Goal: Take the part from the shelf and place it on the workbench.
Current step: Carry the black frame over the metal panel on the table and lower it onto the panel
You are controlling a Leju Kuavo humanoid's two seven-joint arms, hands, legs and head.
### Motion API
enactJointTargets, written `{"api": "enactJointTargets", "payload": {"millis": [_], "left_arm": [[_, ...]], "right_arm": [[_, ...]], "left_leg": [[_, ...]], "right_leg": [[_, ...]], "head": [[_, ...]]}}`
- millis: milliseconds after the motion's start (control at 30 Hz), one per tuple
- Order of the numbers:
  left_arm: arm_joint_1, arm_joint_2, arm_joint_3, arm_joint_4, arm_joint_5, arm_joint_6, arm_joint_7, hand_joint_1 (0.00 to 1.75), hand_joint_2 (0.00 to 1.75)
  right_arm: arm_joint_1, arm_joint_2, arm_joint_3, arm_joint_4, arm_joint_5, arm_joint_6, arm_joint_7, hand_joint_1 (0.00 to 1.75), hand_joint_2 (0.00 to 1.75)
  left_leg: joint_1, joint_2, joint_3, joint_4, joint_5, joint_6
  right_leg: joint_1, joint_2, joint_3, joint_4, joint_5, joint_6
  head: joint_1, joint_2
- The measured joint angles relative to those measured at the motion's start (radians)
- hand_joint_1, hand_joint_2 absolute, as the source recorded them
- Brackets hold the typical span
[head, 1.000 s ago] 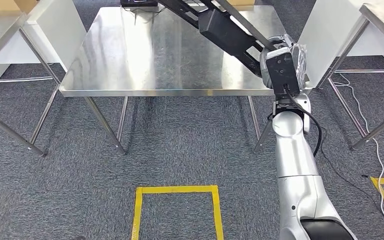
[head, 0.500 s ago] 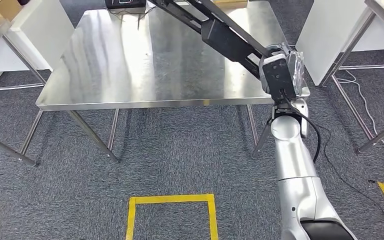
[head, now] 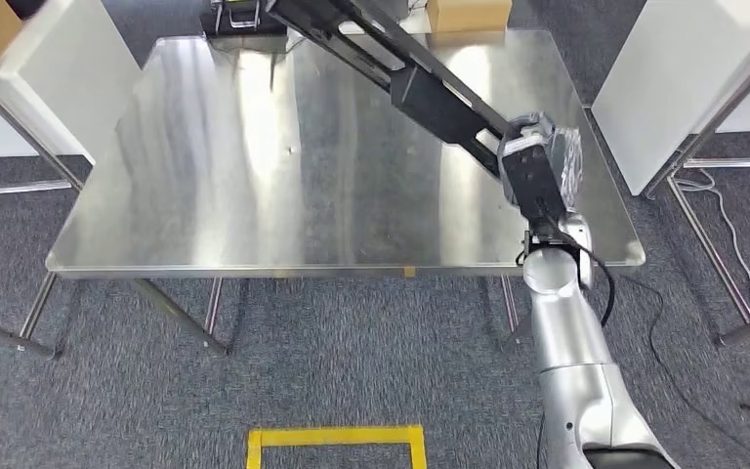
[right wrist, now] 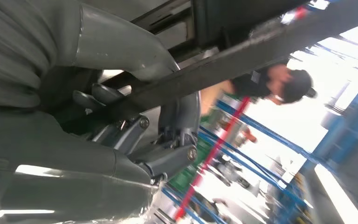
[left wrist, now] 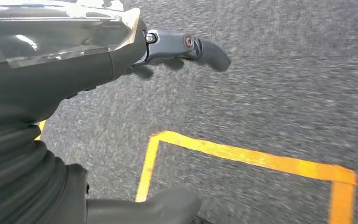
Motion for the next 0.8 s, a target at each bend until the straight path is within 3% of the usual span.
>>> {"api": "enactJointTargets", "payload": {"millis": [67, 100, 133, 167, 200, 233, 267, 300, 333, 400, 467, 500, 567, 600, 633, 700, 733, 767, 800], "left_arm": [[0.008, -0.004, 0.000, 0.001, 0.002, 0.000, -0.003, 0.00, 1.75], [0.012, -0.005, 0.000, 0.002, 0.003, -0.001, -0.007, 0.00, 1.75], [0.015, -0.006, 0.000, 0.002, 0.004, -0.001, -0.010, 0.00, 1.75], [0.017, -0.006, 0.000, 0.002, 0.004, 0.000, -0.012, 0.00, 1.75], [0.019, -0.003, 0.000, 0.002, 0.004, 0.000, -0.012, 0.00, 1.75], [0.023, 0.000, 0.001, 0.002, 0.005, 0.001, -0.013, 0.00, 1.75], [0.025, 0.003, 0.001, 0.002, 0.005, 0.001, -0.013, 0.00, 1.75], [0.026, 0.007, 0.001, 0.001, 0.005, 0.002, -0.014, 0.00, 1.75], [0.022, 0.008, 0.002, 0.001, 0.005, 0.002, -0.014, 0.00, 1.75], [0.006, 0.009, 0.003, 0.000, 0.005, 0.002, -0.017, 0.00, 1.75], [-0.007, 0.008, 0.002, 0.000, 0.005, 0.001, -0.018, 0.00, 1.75], [-0.010, 0.008, 0.002, 0.000, 0.005, 0.001, -0.019, 0.00, 1.75], [-0.011, 0.008, 0.002, 0.000, 0.006, 0.001, -0.018, 0.00, 1.75], [-0.010, 0.008, 0.002, 0.000, 0.006, 0.001, -0.018, 0.00, 1.75], [-0.010, 0.008, 0.002, 0.000, 0.006, 0.001, -0.018, 0.00, 1.75], [-0.007, 0.008, 0.002, 0.000, 0.006, 0.001, -0.018, 0.00, 1.75], [-0.005, 0.008, 0.002, 0.001, 0.006, 0.001, -0.018, 0.00, 1.75], [-0.003, 0.008, 0.002, 0.001, 0.006, 0.001, -0.018, 0.00, 1.75], [-0.002, 0.008, 0.003, 0.001, 0.006, 0.001, -0.018, 0.00, 1.75]], "right_arm": [[0.028, -0.009, 0.000, 0.011, 0.000, 0.000, 0.002, 1.75, 1.75], [0.035, -0.012, 0.000, 0.015, -0.001, 0.000, 0.001, 1.75, 1.75], [0.036, -0.014, -0.001, 0.017, 0.000, 0.000, 0.001, 1.75, 1.75], [0.035, -0.017, 0.000, 0.020, -0.001, 0.000, 0.000, 1.75, 1.75], [0.037, -0.020, 0.001, 0.024, -0.002, 0.000, 0.000, 1.75, 1.75], [0.039, -0.024, 0.003, 0.030, -0.002, 0.000, 0.000, 1.75, 1.75], [0.043, -0.024, 0.005, 0.033, -0.002, -0.001, 0.000, 1.75, 1.75], [0.044, -0.022, 0.006, 0.034, -0.001, -0.002, 0.001, 1.75, 1.75], [0.038, -0.019, 0.006, 0.028, 0.000, -0.004, 0.001, 1.75, 1.75], [0.015, -0.013, 0.005, 0.014, 0.002, -0.008, 0.000, 1.75, 1.75], [0.006, -0.012, 0.006, 0.010, 0.000, -0.009, -0.001, 1.75, 1.75], [0.011, -0.013, 0.006, 0.010, 0.000, -0.009, -0.001, 1.75, 1.75], [0.019, -0.015, 0.006, 0.012, 0.000, -0.009, 0.001, 1.75, 1.75], [0.020, -0.014, 0.006, 0.012, 0.000, -0.009, 0.001, 1.75, 1.75], [0.020, -0.014, 0.006, 0.012, 0.001, -0.009, 0.001, 1.75, 1.75], [0.019, -0.012, 0.006, 0.012, 0.001, -0.009, 0.000, 1.75, 1.75], [0.019, -0.012, 0.007, 0.012, 0.001, -0.009, 0.000, 1.75, 1.75], [0.019, -0.012, 0.007, 0.012, 0.001, -0.009, 0.001, 1.75, 1.75], [0.018, -0.012, 0.007, 0.012, 0.001, -0.009, 0.001, 1.75, 1.75]], "left_leg": [[0.004, -0.010, 0.092, -0.060, -0.018, -0.012], [0.006, -0.013, 0.132, -0.083, -0.028, -0.020], [0.008, -0.016, 0.166, -0.100, -0.042, -0.030], [0.011, -0.018, 0.192, -0.106, -0.061, -0.041], [0.011, -0.021, 0.212, -0.098, -0.090, -0.052], [0.011, -0.023, 0.219, -0.074, -0.122, -0.063], [0.011, -0.024, 0.219, -0.044, -0.155, -0.072], [0.011, -0.023, 0.214, -0.010, -0.182, -0.079], [0.015, -0.019, 0.199, 0.032, -0.196, -0.085], [0.022, -0.006, 0.151, 0.152, -0.197, -0.100], [0.030, 0.008, 0.081, 0.303, -0.226, -0.121], [0.034, 0.014, 0.049, 0.361, -0.267, -0.127], [0.036, 0.019, -0.010, 0.410, -0.344, -0.128], [0.036, 0.020, -0.035, 0.400, -0.345, -0.124], [0.036, 0.021, -0.052, 0.367, -0.311, -0.118], [0.033, 0.027, -0.068, 0.261, -0.181, -0.102], [0.030, 0.031, -0.071, 0.216, -0.134, -0.095], [0.027, 0.034, -0.071, 0.187, -0.110, -0.090], [0.024, 0.035, -0.073, 0.177, -0.109, -0.087]], "right_leg": [[0.001, 0.001, -0.070, 0.022, -0.070, -0.012], [-0.001, 0.001, -0.102, -0.005, -0.088, -0.007], [-0.007, 0.000, -0.134, -0.050, -0.078, 0.010], [-0.016, -0.004, -0.164, -0.111, -0.024, 0.039], [-0.026, -0.018, -0.190, -0.178, 0.086, 0.075], [-0.031, -0.030, -0.203, -0.219, 0.179, 0.087], [-0.033, -0.039, -0.215, -0.235, 0.254, 0.084], [-0.032, -0.045, -0.224, -0.222, 0.287, 0.064], [-0.030, -0.041, -0.232, -0.189, 0.264, 0.034], [-0.035, -0.033, -0.241, -0.153, 0.233, 0.010], [-0.037, -0.025, -0.218, -0.150, 0.210, -0.001], [-0.038, -0.023, -0.202, -0.153, 0.201, -0.005], [-0.039, -0.019, -0.179, -0.159, 0.187, -0.007], [-0.039, -0.016, -0.172, -0.160, 0.182, -0.008], [-0.039, -0.013, -0.167, -0.161, 0.178, -0.007], [-0.038, -0.010, -0.161, -0.161, 0.172, -0.005], [-0.036, -0.009, -0.159, -0.163, 0.172, -0.003], [-0.033, -0.009, -0.160, -0.164, 0.172, 0.000], [-0.030, -0.009, -0.160, -0.166, 0.173, 0.005]], "head": [[0.003, 0.000], [0.005, 0.000], [0.006, 0.000], [0.007, 0.000], [0.008, 0.000], [0.008, 0.000], [0.004, 0.000], [0.004, 0.000], [0.001, 0.000], [0.001, 0.000], [-0.006, 0.000], [-0.009, 0.000], [-0.011, 0.000], [-0.012, 0.000], [-0.012, 0.000], [-0.012, 0.000], [-0.012, 0.000], [-0.012, 0.000], [-0.012, 0.000]]}}
